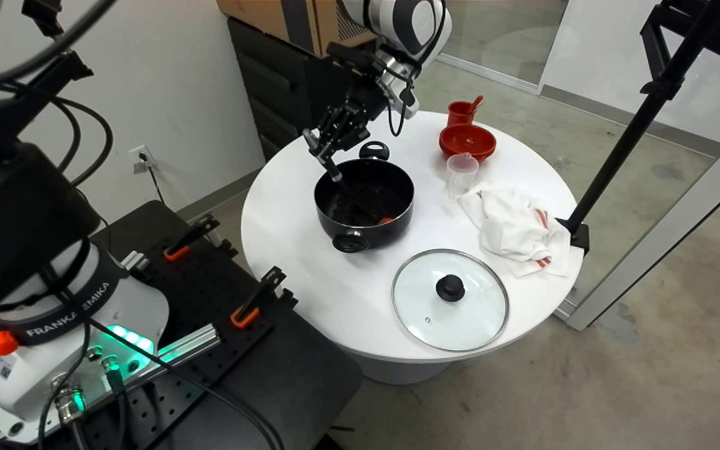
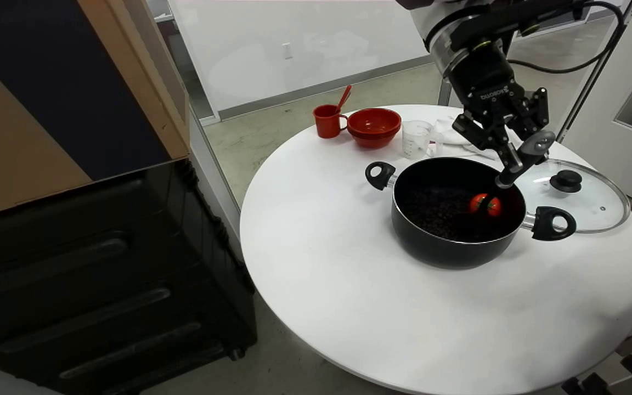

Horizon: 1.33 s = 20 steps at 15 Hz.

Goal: Use the black serving spoon in the black pot to stir its contents

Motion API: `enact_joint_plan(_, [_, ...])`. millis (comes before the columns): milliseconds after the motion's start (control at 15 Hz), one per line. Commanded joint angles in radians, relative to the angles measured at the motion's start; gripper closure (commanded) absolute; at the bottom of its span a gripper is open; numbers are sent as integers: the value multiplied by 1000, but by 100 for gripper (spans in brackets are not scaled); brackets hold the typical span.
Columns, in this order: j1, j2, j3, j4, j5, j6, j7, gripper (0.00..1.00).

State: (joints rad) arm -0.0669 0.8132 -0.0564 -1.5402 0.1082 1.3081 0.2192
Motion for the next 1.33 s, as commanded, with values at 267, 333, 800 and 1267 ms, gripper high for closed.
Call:
enact_joint_plan(267, [11,146,11,225,31,-93,2,92])
enact_joint_plan(333, [13,161,13,249,31,-100,4,92])
enact_joint_plan(800, [6,249,17,419,48,-182,9,92])
enact_joint_plan(1267, [48,264,48,395,8,-271,-67,92])
